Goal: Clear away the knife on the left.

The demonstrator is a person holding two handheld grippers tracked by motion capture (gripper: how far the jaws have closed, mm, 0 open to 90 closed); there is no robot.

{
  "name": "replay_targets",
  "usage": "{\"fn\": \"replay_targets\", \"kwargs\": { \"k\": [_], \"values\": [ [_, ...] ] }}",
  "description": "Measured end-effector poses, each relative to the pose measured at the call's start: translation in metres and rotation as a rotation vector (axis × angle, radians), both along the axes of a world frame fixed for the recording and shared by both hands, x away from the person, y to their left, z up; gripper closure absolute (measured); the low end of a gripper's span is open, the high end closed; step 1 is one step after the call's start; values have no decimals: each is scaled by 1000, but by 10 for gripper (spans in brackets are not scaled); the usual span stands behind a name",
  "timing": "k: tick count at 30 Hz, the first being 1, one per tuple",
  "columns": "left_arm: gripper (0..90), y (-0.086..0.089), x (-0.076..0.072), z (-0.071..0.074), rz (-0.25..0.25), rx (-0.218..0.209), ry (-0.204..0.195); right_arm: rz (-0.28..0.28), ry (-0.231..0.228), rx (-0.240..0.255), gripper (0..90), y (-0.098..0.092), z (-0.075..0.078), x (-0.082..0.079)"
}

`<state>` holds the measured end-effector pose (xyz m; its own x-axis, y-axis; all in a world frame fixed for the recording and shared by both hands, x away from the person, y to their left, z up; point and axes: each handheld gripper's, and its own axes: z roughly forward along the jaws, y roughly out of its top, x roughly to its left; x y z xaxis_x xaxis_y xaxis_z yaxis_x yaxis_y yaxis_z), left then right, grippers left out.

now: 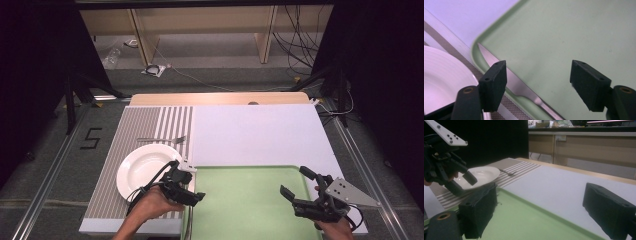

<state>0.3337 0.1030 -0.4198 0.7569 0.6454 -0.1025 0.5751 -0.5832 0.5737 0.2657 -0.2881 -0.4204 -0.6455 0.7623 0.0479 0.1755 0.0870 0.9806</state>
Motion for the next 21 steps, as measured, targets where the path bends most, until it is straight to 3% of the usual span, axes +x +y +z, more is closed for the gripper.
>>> {"fn": "replay_targets", "kwargs": {
  "k": [4, 13, 21],
  "values": [
    [259, 9, 6, 11, 40, -34, -42, 1, 1, 2, 129, 0, 0, 0],
    [242, 27, 17, 21, 112, -65, -96, -2, 6, 0, 129, -1, -1, 0],
    [242, 38, 23, 23, 156, -61, -126, -1, 4, 2, 129, 0, 0, 0]
  ]
}}
